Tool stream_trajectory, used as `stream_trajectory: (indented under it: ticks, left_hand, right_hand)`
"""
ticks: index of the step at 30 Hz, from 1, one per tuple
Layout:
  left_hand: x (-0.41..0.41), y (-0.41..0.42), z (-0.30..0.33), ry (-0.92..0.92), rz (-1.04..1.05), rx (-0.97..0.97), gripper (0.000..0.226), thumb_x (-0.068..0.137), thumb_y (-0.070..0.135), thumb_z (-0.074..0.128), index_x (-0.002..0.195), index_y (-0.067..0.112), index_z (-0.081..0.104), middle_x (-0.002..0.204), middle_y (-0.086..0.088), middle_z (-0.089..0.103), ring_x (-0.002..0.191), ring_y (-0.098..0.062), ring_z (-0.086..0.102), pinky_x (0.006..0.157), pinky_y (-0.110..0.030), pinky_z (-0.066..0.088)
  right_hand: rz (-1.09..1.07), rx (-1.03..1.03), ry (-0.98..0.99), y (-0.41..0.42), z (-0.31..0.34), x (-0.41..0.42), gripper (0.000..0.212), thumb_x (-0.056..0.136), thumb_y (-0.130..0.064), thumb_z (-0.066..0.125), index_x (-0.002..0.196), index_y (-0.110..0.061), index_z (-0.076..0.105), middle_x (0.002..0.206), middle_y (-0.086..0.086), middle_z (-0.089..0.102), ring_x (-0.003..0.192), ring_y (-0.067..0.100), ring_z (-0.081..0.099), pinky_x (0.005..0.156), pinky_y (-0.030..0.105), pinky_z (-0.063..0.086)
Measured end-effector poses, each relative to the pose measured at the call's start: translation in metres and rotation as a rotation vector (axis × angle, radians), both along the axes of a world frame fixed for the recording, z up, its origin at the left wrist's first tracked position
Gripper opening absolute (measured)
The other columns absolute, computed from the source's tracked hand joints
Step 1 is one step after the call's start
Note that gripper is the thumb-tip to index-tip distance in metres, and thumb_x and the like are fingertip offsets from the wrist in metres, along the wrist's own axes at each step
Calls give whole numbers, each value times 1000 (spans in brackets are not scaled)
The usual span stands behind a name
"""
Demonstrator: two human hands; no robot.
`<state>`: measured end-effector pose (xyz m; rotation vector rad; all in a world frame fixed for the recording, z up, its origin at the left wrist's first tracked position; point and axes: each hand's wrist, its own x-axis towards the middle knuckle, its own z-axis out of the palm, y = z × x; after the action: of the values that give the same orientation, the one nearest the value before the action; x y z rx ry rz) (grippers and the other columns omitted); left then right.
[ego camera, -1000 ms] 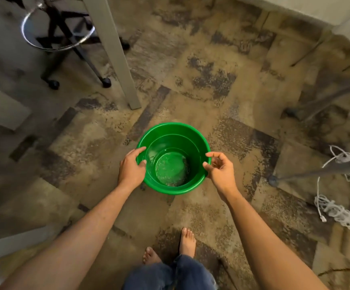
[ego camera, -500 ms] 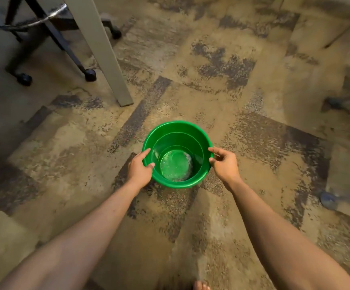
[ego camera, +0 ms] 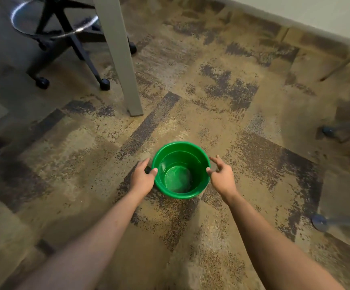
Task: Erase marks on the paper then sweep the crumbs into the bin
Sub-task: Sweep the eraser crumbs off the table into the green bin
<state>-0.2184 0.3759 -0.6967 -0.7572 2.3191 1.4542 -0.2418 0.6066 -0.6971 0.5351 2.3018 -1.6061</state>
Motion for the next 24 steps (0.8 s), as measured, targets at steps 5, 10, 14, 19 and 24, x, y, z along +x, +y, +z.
stream_trajectory:
  ticks: [5,10,14,19,24]
  left_hand:
    - [15,7,145,89,-4,48,49,98,23,55,146,22,42,156,0,34,143,-22,30,114,-42,28]
    - [36,17,298,227,-90,83,48,97,30,57,143,27,44,151,7,40,139,-12,35,116,-38,30]
    - [72,12,417,354,-133,51,47,93,26,64,139,23,50,146,5,46,137,-8,38,116,-25,27]
    - [110,-9,547,469,-143,21,48,94,28,62,140,27,47,148,9,39,137,0,32,115,-20,23]
    - [145,-44,655,545,-246,25,50,97,39,54,144,43,36,147,26,32,135,7,30,116,-21,24]
  right_hand:
    - [-108,-151,142,-28,141,1,51,89,-5,62,136,-22,49,148,0,41,136,18,38,113,44,32]
    - [-112,-259,320,-53,310,8,47,88,-5,63,132,-21,54,136,-1,54,124,12,51,109,41,40]
    - [-76,-341,467,-69,444,32,43,86,-1,65,126,-17,58,131,3,59,119,11,56,106,38,43]
    - [8,-412,608,-93,585,58,41,85,0,66,123,-14,62,127,2,63,118,9,58,103,33,45]
    - [127,-425,722,-135,695,78,36,89,-3,63,124,-11,61,120,-3,66,108,2,62,92,14,49]
